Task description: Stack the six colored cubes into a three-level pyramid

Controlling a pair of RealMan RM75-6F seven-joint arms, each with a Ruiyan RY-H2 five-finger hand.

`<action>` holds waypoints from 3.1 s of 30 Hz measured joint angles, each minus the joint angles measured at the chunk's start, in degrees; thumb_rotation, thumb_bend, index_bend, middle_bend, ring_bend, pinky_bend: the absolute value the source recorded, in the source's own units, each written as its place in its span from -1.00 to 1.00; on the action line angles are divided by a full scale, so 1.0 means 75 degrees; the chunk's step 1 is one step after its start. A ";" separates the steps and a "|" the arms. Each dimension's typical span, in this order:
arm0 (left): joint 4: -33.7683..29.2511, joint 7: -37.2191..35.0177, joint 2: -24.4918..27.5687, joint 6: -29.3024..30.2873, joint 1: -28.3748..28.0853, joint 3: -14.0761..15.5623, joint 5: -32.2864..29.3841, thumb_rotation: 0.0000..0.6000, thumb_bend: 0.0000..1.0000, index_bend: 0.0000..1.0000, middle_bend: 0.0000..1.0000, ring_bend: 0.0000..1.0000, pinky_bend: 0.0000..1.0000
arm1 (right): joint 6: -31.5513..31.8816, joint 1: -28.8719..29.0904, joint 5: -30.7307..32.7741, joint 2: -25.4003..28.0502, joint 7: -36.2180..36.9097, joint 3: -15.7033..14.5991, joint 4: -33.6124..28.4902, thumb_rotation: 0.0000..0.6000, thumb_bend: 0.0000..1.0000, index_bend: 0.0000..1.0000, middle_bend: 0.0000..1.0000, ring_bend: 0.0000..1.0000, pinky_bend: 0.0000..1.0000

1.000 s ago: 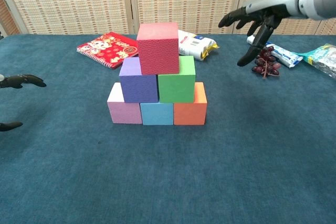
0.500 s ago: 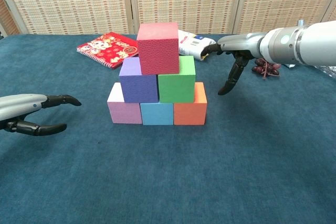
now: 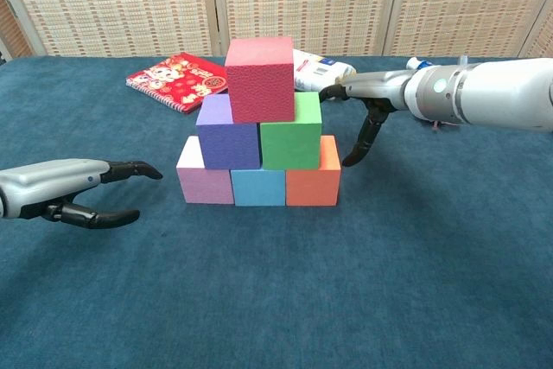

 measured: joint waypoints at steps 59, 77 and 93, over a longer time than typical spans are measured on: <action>0.0652 -0.0155 -0.0610 -0.0231 -0.0693 -0.0036 -0.0067 -0.55 -0.38 -0.87 -1.00 -1.00 -1.00 | 0.0131 -0.0197 -0.0145 -0.0636 -0.0608 0.0560 0.0585 1.00 -0.82 -1.00 -1.00 -1.00 -0.94; 0.0694 -0.0240 -0.0483 -0.0117 -0.0582 0.0021 -0.0198 -0.57 -0.39 -0.86 -1.00 -1.00 -1.00 | 0.0130 -0.0272 -0.0108 -0.0208 -0.0808 0.0509 0.0092 1.00 -0.82 -1.00 -1.00 -1.00 -0.94; -0.0176 -0.0170 0.0252 0.0867 -0.0213 -0.0038 0.0036 -0.56 -0.38 -0.86 -1.00 -1.00 -1.00 | 0.0472 -0.0446 -0.0149 0.0946 -0.0421 0.0842 -0.1439 1.00 -0.82 -1.00 -1.00 -1.00 -0.94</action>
